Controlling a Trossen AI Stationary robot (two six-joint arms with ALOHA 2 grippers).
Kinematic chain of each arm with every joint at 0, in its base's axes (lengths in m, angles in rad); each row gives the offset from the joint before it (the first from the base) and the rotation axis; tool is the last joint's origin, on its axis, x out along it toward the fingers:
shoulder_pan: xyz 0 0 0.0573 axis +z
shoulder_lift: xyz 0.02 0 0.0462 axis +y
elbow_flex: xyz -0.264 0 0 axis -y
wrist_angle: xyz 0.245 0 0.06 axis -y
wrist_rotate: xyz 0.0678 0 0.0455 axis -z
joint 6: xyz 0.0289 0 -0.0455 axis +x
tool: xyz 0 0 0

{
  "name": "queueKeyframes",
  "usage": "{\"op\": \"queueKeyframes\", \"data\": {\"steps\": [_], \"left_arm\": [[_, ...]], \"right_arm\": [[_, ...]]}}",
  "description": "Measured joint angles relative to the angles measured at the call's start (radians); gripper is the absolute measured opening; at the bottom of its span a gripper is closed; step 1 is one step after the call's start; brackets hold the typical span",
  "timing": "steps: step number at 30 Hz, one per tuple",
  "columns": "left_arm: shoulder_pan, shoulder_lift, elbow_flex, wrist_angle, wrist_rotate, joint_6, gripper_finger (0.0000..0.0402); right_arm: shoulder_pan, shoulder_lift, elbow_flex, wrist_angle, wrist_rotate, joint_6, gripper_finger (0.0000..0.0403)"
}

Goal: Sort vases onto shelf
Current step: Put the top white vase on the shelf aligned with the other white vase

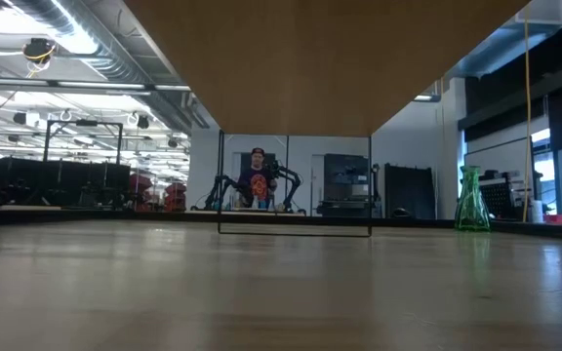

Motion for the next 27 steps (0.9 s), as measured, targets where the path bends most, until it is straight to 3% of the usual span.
{"op": "queueKeyframes", "data": {"steps": [16,27], "left_arm": [[0.023,0.0,0.0,-0.036,0.0,-0.029,0.0169],[0.03,-0.001,0.0,-0.092,0.0,-0.131,0.0186]], "right_arm": [[0.0,0.0,0.0,0.001,0.0,0.021,0.0147],[0.0,0.0,0.0,0.0,0.0,0.018,0.0147]]}}
